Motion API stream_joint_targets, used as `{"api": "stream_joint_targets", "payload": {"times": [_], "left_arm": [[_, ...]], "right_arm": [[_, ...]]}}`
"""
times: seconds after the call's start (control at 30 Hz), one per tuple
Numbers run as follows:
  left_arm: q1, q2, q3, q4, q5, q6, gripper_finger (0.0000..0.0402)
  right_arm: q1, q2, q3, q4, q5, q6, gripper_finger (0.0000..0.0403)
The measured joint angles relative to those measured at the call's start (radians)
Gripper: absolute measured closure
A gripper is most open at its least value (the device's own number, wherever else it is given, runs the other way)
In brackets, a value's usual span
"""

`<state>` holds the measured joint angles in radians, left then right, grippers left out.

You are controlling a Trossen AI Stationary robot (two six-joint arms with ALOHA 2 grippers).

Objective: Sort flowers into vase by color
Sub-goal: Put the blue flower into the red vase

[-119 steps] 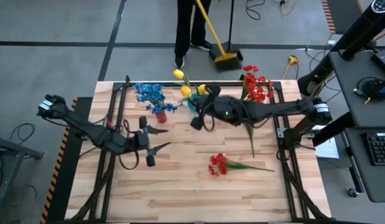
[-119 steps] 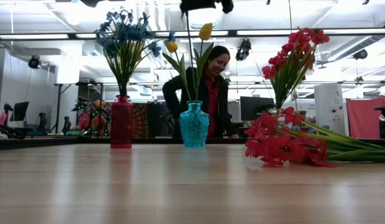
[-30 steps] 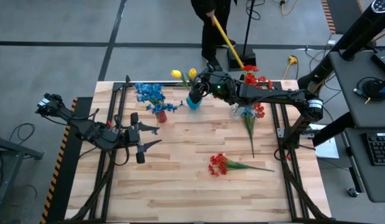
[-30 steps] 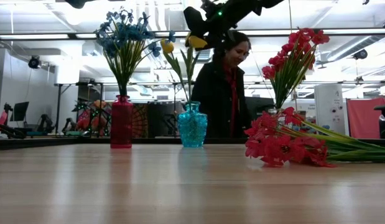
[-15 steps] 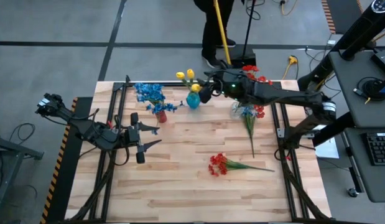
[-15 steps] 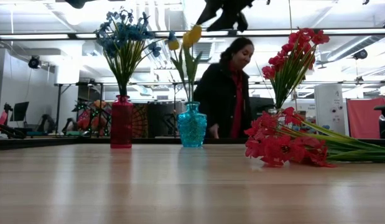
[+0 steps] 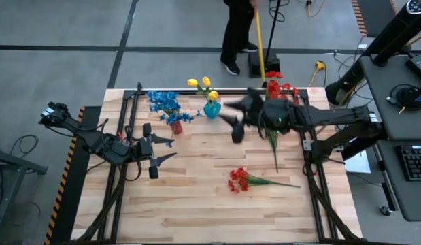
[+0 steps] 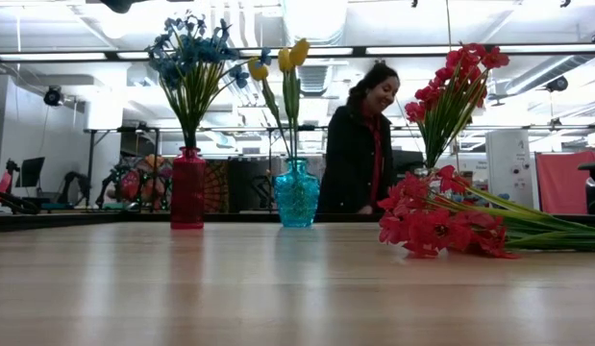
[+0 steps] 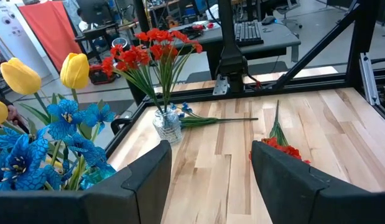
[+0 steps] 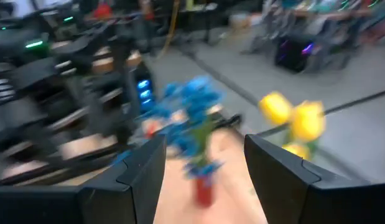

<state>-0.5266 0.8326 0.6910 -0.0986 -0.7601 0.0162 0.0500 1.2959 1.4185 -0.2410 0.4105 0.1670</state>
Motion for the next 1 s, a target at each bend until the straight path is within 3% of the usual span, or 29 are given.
{"api": "stream_joint_targets", "payload": {"times": [0.13,0.33,0.67,1.0], "left_arm": [[0.000,0.000,0.000,0.000,0.000,0.000,0.0198],[0.000,0.000,0.000,0.000,0.000,0.001,0.0198],[0.000,0.000,0.000,0.038,0.000,0.097,0.0198],[0.000,-0.002,0.000,0.091,0.000,0.268,0.0198]], "right_arm": [[0.092,-0.001,0.000,-0.191,-0.014,0.214,0.0193],[0.175,0.022,-0.002,-0.521,-0.258,0.616,0.0193],[0.261,0.121,-0.054,-1.086,-0.265,1.168,0.0194],[0.307,0.128,-0.275,-1.105,-0.222,1.387,0.0194]]}}
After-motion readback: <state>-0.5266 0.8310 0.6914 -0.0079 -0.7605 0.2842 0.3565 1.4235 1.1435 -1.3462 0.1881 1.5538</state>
